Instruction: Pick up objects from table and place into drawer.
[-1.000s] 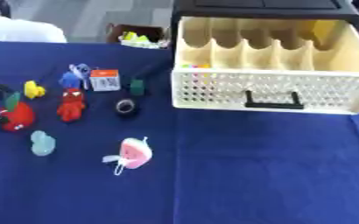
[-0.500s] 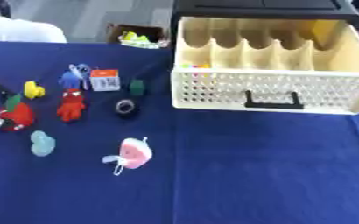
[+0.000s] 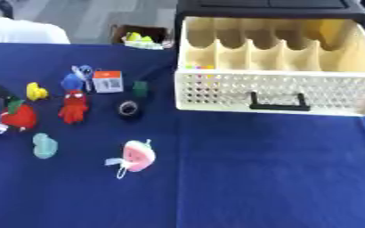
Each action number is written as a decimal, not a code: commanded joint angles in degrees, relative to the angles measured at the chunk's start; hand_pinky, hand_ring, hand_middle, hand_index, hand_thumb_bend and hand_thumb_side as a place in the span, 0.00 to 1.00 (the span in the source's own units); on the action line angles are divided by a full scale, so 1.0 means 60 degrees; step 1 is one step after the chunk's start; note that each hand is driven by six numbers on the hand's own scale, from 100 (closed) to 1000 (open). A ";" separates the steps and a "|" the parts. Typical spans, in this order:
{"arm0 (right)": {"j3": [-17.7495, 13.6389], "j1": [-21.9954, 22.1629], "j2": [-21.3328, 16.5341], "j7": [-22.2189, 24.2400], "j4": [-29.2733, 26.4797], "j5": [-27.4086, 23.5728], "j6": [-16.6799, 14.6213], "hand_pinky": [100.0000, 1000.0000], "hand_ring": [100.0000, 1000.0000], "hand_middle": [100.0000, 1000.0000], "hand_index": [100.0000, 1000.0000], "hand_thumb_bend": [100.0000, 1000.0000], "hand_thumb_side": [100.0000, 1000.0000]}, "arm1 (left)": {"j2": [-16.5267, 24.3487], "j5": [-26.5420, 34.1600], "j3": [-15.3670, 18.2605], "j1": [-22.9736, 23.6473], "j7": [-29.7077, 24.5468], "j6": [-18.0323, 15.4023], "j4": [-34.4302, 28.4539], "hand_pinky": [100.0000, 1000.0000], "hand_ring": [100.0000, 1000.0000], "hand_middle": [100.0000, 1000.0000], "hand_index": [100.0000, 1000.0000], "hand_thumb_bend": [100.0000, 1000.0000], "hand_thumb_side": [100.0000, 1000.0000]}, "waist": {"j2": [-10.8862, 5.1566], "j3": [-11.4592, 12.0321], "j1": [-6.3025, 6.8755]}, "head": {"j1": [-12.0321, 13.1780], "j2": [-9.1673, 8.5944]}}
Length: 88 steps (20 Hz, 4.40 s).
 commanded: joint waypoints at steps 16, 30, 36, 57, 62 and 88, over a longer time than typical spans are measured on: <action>-0.0190 -0.0045 -0.0108 0.0008 -0.0135 -0.0120 -0.0045 0.75 0.45 0.35 0.71 0.00 1.00 | 0.0008 -0.0482 -0.0151 -0.0188 0.1009 -0.0020 0.0255 0.16 0.37 0.43 0.65 0.13 0.53 | -0.0147 -0.0055 -0.0036 | 0.0077 -0.0084; -0.0219 -0.0027 -0.0094 -0.0006 -0.0135 -0.0070 -0.0030 0.75 0.45 0.35 0.71 0.00 1.00 | 0.0007 0.0312 -0.0045 -0.0382 0.0871 0.0518 -0.0018 0.02 0.31 0.37 0.50 0.00 0.29 | -0.0185 -0.0033 -0.0030 | -0.0024 -0.0072; -0.0233 -0.0005 -0.0076 -0.0035 -0.0135 -0.0091 -0.0046 0.75 0.45 0.35 0.71 0.00 1.00 | 0.0003 0.0610 0.0051 -0.0493 0.0869 0.0777 -0.0157 0.00 0.28 0.35 0.46 0.00 0.18 | -0.0223 -0.0016 -0.0030 | -0.0311 -0.0118; -0.0203 0.0003 -0.0166 -0.0079 -0.0135 -0.0050 -0.0115 0.75 0.46 0.36 0.70 0.00 1.00 | -0.0533 0.1712 0.0263 -0.2025 0.0598 0.1551 -0.1288 0.00 0.22 0.31 0.41 0.00 0.16 | -0.0496 0.0050 0.0145 | -0.0508 -0.0005; -0.0170 -0.0034 -0.0156 -0.0045 -0.0135 -0.0042 -0.0124 0.75 0.46 0.36 0.70 0.00 1.00 | -0.1157 0.1909 0.0183 -0.2785 0.0504 0.1705 -0.1462 0.00 0.21 0.31 0.40 0.00 0.16 | -0.0563 0.0020 0.0185 | -0.0842 -0.0081; -0.0056 -0.0294 -0.0070 0.0074 -0.0135 -0.0052 -0.0180 0.75 0.47 0.37 0.70 0.00 1.00 | -0.3938 0.2489 -0.0232 -0.4993 0.0158 0.2401 -0.2198 0.00 0.20 0.31 0.40 0.00 0.17 | -0.0616 -0.0188 0.0324 | -0.0782 -0.0287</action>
